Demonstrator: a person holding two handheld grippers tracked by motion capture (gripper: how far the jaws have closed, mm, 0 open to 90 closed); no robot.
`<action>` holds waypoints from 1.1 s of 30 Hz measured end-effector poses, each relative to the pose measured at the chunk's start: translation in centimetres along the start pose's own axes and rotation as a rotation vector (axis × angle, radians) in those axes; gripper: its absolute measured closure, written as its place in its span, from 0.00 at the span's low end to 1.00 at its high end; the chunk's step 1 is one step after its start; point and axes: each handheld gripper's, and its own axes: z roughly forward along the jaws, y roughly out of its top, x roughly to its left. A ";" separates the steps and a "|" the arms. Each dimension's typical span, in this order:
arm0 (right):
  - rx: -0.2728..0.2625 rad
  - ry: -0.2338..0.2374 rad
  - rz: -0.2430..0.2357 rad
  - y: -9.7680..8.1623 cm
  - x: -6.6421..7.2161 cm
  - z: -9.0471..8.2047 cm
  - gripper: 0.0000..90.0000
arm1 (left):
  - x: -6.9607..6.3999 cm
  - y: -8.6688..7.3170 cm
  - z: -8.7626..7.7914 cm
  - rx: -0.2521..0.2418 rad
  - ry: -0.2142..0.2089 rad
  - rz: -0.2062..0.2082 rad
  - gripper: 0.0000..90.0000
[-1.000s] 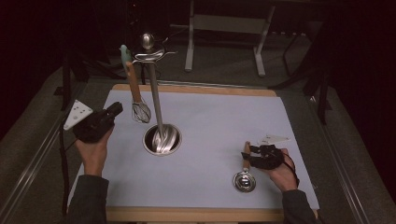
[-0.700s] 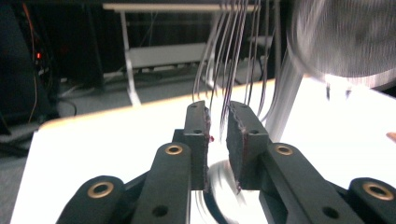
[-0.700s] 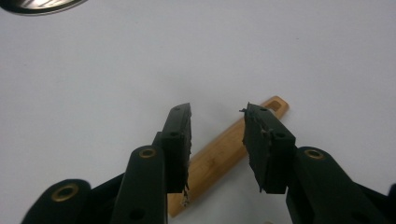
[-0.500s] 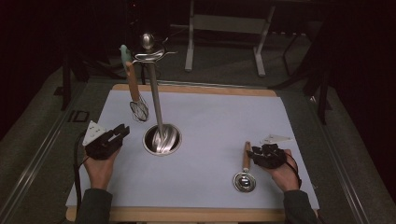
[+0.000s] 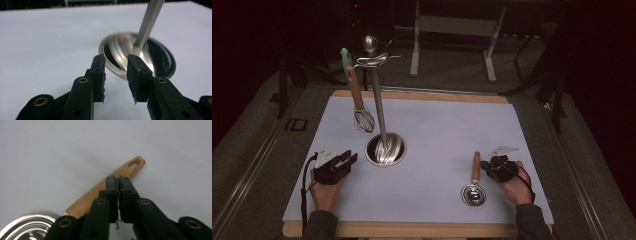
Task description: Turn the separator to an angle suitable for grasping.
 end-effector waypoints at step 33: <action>0.120 0.016 0.050 1.6 0.8 3.7 0.98 | -0.5 -1.0 0.2 -0.008 0.020 0.027 0.70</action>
